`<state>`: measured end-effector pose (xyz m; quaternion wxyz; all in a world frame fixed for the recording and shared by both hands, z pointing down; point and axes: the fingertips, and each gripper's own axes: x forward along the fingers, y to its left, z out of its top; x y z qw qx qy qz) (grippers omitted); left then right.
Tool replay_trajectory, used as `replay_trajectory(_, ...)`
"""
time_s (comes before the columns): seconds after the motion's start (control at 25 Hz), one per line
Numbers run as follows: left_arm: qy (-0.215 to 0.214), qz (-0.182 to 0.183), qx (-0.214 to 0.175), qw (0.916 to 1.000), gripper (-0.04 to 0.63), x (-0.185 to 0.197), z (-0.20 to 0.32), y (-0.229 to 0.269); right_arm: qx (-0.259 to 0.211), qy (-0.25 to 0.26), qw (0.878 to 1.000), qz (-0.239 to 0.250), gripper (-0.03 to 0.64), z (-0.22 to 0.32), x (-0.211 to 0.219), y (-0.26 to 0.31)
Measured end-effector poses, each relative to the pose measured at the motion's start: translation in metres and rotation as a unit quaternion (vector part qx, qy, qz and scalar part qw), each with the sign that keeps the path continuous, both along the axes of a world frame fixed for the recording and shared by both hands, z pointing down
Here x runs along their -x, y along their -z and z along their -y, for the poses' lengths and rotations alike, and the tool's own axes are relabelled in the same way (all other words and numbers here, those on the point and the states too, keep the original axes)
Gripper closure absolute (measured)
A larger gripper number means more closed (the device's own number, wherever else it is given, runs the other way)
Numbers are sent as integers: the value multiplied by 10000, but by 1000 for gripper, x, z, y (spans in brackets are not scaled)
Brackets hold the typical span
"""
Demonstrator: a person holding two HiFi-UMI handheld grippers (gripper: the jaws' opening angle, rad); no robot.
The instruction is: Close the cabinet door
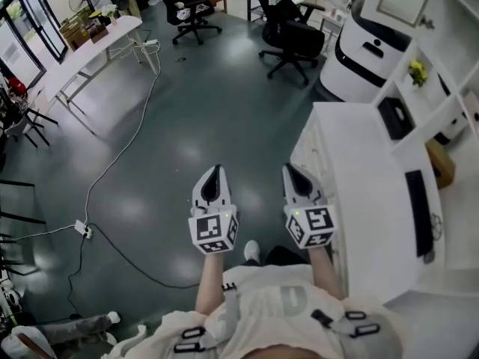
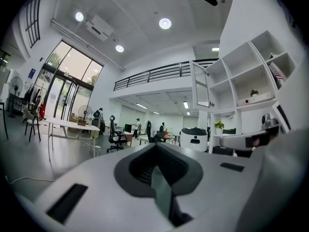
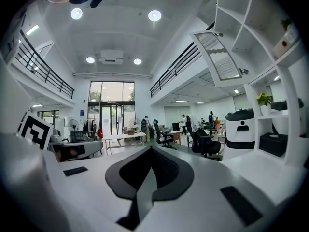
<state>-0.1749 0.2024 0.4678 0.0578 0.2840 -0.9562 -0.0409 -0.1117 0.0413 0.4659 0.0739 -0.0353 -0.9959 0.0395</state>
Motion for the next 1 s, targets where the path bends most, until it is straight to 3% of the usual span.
replay_trajectory(0.28, 293, -5, 17, 9996, 591, 31, 4, -8, -28, 74, 10000, 13, 612, 12, 36, -3)
replay_trajectory(0.64, 444, 82, 127, 9989, 591, 44, 20, 0, 75, 112, 9998, 115, 612, 32, 55, 2)
replay_trajectory(0.8, 310, 36, 129, 9994, 591, 43, 40, 1, 71, 10, 9999, 104, 612, 48, 51, 3)
replay_trajectory(1.0, -185, 207, 85, 9996, 591, 48, 97, 15, 67, -464, 9987, 211, 612, 94, 38, 11)
